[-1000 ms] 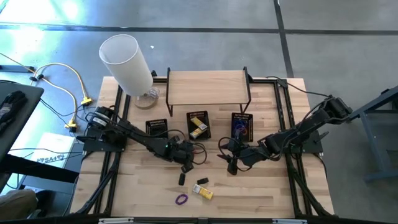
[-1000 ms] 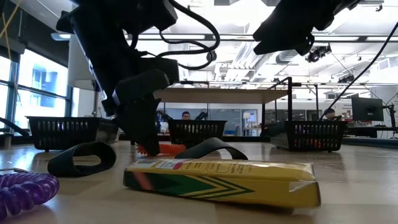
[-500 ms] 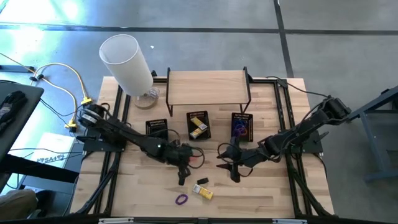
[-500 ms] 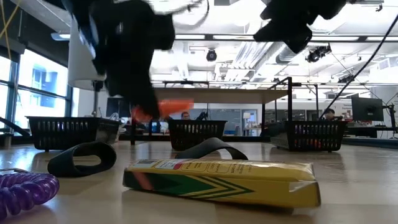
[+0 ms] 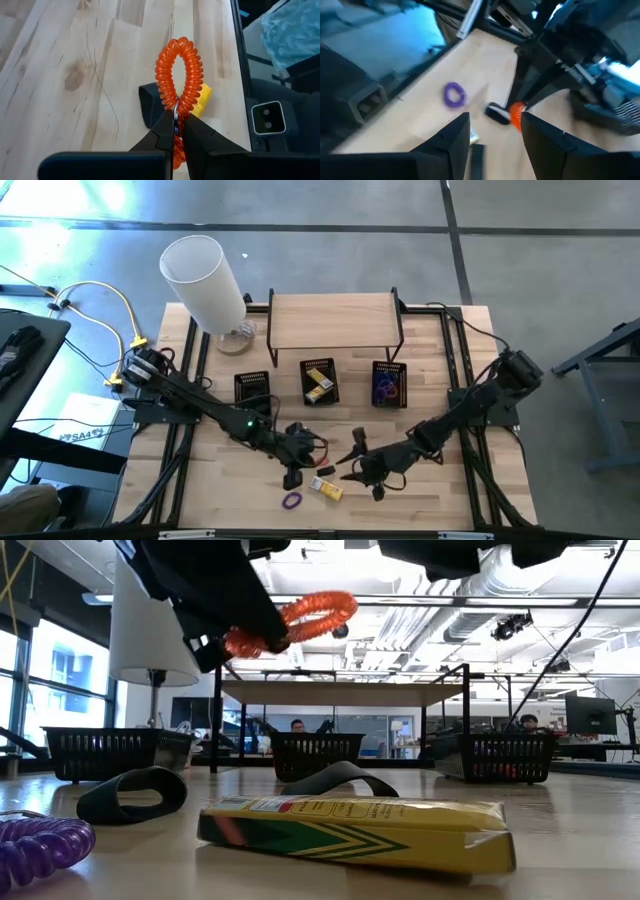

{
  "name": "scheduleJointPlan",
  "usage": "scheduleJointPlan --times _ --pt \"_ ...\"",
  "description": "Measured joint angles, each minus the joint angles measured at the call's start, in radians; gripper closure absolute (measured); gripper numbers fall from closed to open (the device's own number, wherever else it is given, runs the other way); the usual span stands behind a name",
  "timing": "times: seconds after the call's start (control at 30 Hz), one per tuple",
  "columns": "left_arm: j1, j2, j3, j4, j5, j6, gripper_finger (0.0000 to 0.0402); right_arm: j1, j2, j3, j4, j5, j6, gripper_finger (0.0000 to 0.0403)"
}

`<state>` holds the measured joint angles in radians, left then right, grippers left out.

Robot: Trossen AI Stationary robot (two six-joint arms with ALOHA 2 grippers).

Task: Pick & Place Office Desk Supplies
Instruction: Put the orange spring keychain into the right black bin

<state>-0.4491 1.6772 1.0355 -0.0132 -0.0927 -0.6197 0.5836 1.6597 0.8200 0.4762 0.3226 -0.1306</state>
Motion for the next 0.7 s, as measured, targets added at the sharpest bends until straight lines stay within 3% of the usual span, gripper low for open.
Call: scheduleJointPlan --times 0.17,0.43,0.7 --pt "0.000 0.003 0.000 0.039 0.021 0.003 0.0390 0.000 0.051 0.000 0.036 0.049 -0.161 0.0237" --pt "0.000 0.005 0.000 0.055 0.058 0.002 0.0390 -0.021 0.070 0.000 0.100 0.068 -0.244 0.0237" --pt "0.000 0.005 0.000 0.131 0.086 0.003 0.0390 -0.075 0.070 0.000 0.121 -0.060 -0.246 0.0237"
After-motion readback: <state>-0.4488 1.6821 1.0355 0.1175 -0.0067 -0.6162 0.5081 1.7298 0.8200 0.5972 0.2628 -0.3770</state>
